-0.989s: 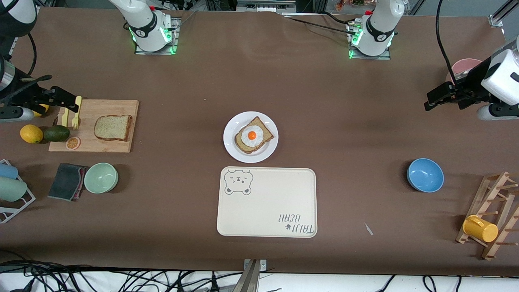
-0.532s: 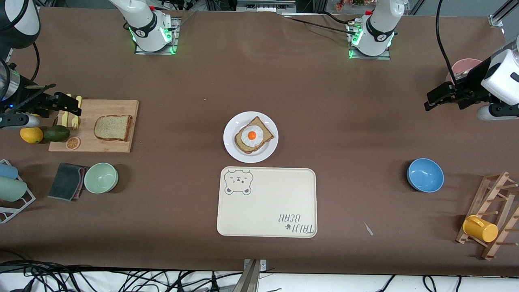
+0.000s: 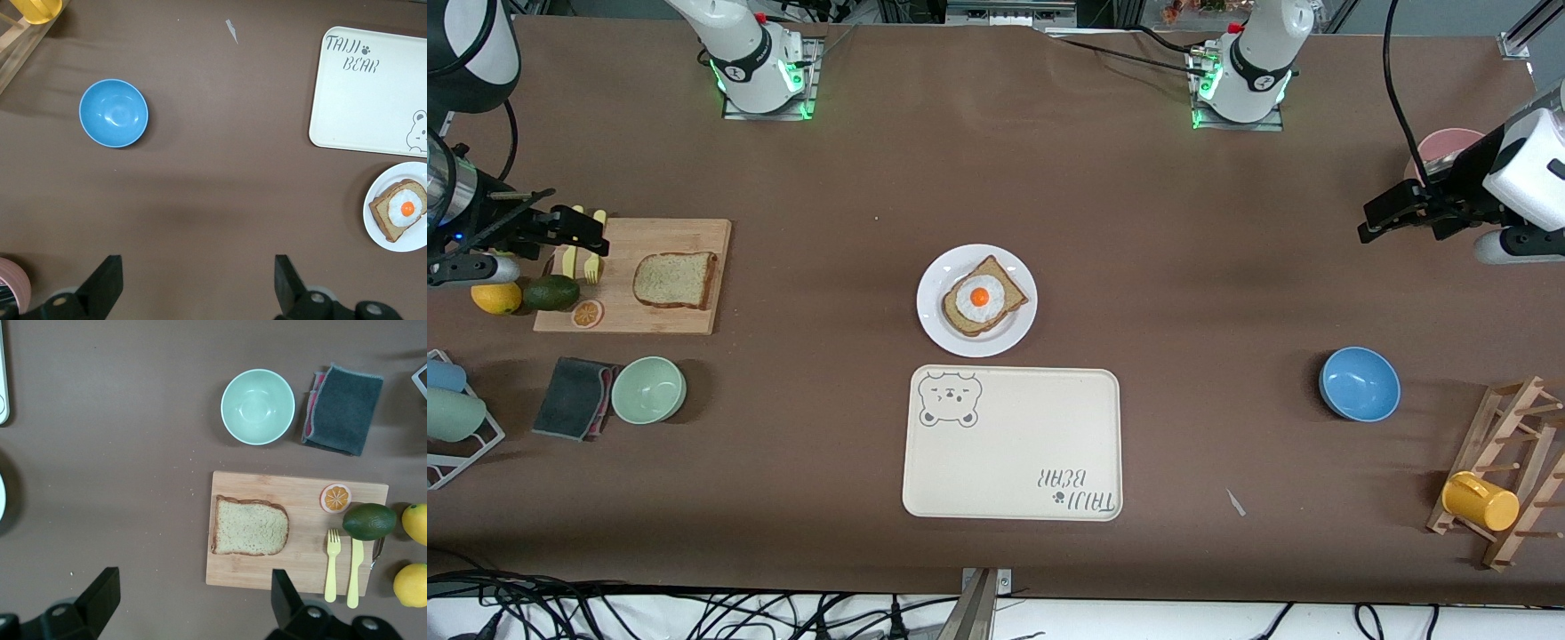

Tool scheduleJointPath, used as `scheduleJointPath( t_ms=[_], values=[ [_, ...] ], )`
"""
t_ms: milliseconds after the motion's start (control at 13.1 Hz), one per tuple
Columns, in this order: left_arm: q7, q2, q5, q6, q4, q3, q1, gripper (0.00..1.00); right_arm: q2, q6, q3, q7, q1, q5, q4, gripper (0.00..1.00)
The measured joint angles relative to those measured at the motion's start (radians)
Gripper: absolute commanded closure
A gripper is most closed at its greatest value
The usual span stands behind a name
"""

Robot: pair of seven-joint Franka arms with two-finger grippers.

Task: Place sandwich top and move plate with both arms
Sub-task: 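Move the right gripper toward the bread slice on the wooden board, then lower the right gripper and grasp the bread slice's crust edge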

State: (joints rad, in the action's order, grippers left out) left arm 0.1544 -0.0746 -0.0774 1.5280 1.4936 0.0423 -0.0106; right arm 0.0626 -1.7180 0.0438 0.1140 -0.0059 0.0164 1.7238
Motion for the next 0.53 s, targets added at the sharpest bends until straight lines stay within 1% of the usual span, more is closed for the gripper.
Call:
scheduleJointPath(
  t_ms=[532],
  values=[
    [0.0,0.0,0.0,0.0,0.0,0.0,0.0,0.0,0.033,0.003,-0.001,0.0,0.001,-0.003,0.004,0.0]
  ],
)
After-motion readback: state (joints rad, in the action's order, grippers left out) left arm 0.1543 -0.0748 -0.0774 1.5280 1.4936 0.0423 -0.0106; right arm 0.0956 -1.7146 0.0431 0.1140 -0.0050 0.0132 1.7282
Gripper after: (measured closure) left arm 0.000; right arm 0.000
